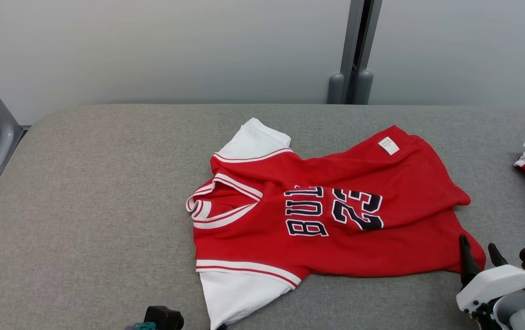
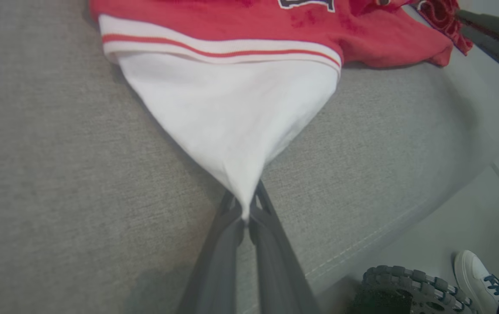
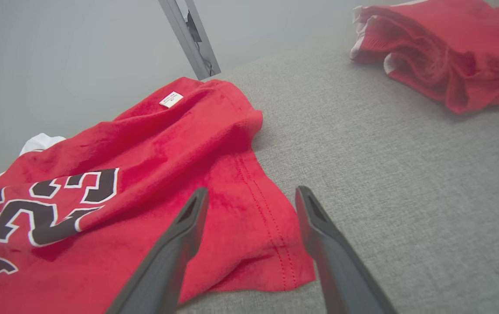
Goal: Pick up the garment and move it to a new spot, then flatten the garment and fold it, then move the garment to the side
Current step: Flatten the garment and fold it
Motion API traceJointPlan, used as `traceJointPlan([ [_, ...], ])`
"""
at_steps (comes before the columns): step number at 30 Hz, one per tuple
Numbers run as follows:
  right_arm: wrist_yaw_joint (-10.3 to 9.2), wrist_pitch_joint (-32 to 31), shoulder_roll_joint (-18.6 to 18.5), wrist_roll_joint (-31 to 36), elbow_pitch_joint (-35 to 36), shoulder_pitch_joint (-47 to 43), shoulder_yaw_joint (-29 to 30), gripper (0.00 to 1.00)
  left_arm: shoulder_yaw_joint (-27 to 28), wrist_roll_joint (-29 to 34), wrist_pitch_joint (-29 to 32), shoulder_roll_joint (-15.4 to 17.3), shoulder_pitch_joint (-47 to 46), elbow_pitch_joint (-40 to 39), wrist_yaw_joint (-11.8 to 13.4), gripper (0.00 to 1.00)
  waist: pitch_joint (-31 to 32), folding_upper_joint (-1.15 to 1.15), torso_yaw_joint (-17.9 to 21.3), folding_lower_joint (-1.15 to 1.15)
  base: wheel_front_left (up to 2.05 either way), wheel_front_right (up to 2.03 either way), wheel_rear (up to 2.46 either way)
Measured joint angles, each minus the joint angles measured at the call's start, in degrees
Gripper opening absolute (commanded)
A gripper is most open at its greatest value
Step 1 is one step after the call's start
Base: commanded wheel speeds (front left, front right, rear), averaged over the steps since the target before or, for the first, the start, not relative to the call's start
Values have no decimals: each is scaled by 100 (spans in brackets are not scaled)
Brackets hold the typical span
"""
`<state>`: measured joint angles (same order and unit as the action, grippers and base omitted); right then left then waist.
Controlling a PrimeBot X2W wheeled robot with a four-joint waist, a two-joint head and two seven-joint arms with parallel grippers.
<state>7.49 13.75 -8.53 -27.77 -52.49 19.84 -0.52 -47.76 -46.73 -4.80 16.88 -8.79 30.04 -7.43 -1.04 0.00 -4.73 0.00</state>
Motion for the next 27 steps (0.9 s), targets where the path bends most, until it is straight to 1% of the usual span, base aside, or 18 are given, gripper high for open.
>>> traceJointPlan([
  [4, 0, -19, 5, 7, -140, -39, 60, 100, -123, -146, -31, 169, -1, -237, 0, 0, 28, 0, -43, 0, 0, 0, 0],
  [9, 1, -18, 3, -21, -378, -51, 170, 100, -187, -626, -132, 312, -22, -827, 0, 0, 57, 0, -88, 0, 0, 0, 0],
  [11, 0, -11, -22, -56, -502, -52, 246, 100, -202, -748, -192, 444, -64, -1043, 0, 0, 61, 0, -106, 0, 0, 0, 0],
  [12, 0, -11, -22, -56, -502, -52, 246, 100, -202, -748, -192, 444, -64, -1043, 0, 0, 61, 0, -106, 0, 0, 0, 0],
  [14, 0, -9, -36, -80, -632, -51, 315, 100, -180, -848, -279, 553, -108, -1202, 0, 0, 62, 0, -124, 0, 0, 0, 0],
  [20, 0, -63, 104, -320, -901, -42, 313, 100, 31, -1040, -668, 692, -204, -1458, 0, 0, 30, 0, -145, 0, 0, 0, 0],
  [27, 1, -88, 155, -670, -914, -11, 272, 100, 399, -1069, -921, 672, -205, -1455, 2, 0, 26, 0, -116, 0, 0, 0, 0],
])
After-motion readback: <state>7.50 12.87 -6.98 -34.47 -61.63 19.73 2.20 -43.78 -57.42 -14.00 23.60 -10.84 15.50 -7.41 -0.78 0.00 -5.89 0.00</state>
